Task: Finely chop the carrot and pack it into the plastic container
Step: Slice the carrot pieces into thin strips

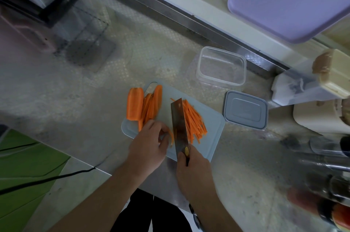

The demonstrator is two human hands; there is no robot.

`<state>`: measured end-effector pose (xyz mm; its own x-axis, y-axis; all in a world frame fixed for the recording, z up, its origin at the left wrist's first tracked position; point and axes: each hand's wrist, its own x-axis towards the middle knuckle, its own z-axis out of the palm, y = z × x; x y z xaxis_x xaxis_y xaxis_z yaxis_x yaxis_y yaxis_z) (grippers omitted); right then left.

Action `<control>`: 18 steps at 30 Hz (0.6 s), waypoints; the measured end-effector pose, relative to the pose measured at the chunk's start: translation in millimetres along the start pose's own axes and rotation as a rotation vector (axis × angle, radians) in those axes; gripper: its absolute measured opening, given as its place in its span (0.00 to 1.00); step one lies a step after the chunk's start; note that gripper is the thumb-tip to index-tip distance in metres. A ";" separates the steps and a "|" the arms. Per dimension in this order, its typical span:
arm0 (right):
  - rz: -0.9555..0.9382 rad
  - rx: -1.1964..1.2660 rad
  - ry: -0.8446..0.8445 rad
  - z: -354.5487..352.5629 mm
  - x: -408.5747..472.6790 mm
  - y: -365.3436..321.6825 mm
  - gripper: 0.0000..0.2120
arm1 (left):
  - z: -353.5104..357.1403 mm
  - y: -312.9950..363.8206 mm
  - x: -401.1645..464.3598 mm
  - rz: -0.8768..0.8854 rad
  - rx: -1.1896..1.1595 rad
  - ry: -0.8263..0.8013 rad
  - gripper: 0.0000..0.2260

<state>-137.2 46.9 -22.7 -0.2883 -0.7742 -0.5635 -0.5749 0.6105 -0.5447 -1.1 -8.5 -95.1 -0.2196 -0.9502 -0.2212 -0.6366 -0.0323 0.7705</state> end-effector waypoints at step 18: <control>-0.035 -0.053 0.012 20.9 5.6 1.5 0.06 | 3.0 3.4 1.8 -0.015 0.015 0.024 0.05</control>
<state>-123.7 47.0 -39.6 -0.2761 -0.7973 -0.5367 -0.6245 0.5733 -0.5304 -5.9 -9.3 -94.7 -0.1919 -0.9569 -0.2182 -0.6509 -0.0423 0.7580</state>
